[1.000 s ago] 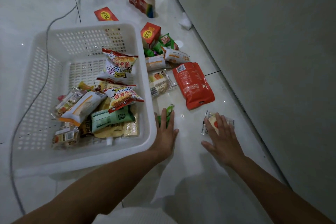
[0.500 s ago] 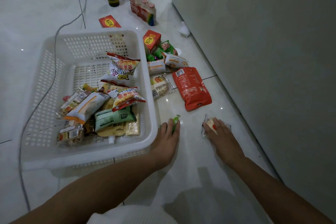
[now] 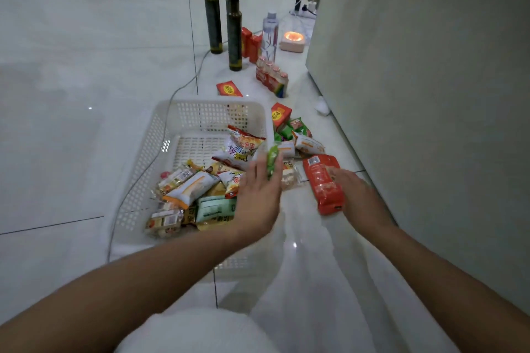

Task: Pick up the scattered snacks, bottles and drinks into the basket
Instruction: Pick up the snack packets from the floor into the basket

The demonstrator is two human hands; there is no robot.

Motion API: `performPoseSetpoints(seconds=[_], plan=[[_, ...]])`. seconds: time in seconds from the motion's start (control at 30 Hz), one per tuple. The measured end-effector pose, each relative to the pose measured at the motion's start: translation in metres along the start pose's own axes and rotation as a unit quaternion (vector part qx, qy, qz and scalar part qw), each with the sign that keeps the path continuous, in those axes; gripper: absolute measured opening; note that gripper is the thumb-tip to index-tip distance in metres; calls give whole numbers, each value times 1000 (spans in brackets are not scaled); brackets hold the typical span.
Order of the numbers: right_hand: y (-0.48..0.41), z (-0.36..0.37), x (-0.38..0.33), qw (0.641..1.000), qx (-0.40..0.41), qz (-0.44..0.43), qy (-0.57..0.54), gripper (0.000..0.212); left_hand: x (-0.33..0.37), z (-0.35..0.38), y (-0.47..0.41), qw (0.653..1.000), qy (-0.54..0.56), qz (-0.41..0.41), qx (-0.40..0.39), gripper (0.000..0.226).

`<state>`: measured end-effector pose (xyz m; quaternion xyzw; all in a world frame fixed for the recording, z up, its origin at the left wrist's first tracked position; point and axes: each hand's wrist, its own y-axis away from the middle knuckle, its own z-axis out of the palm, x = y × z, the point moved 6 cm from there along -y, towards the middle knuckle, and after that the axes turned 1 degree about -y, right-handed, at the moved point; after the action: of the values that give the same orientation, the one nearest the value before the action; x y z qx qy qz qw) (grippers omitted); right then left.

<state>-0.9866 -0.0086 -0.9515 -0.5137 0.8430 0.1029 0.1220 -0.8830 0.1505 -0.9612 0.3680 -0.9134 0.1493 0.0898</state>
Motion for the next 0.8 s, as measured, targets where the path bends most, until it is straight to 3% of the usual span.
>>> performPoseSetpoints(seconds=[0.07, 0.17, 0.23, 0.33, 0.53, 0.8], plan=[[-18, -23, -45, 997, 29, -72, 16, 69, -44, -22, -8, 997, -26, -69, -10, 73], [-36, -41, -113, 984, 50, -166, 27, 81, -102, -38, -2, 990, -100, -94, -43, 79], [-45, -34, -146, 981, 12, -191, 41, 84, -131, -41, 8, 983, -126, -104, -81, 71], [-49, -2, -165, 973, -77, -199, 90, 62, -161, -45, 18, 973, -144, -136, -121, 62], [-48, 10, -105, 972, -123, -127, 156, 60, -190, -51, 8, 961, -150, -181, -143, 58], [-43, -17, 6, 973, -119, 49, 189, 66, -138, -31, -30, 983, -80, -128, -103, 67]])
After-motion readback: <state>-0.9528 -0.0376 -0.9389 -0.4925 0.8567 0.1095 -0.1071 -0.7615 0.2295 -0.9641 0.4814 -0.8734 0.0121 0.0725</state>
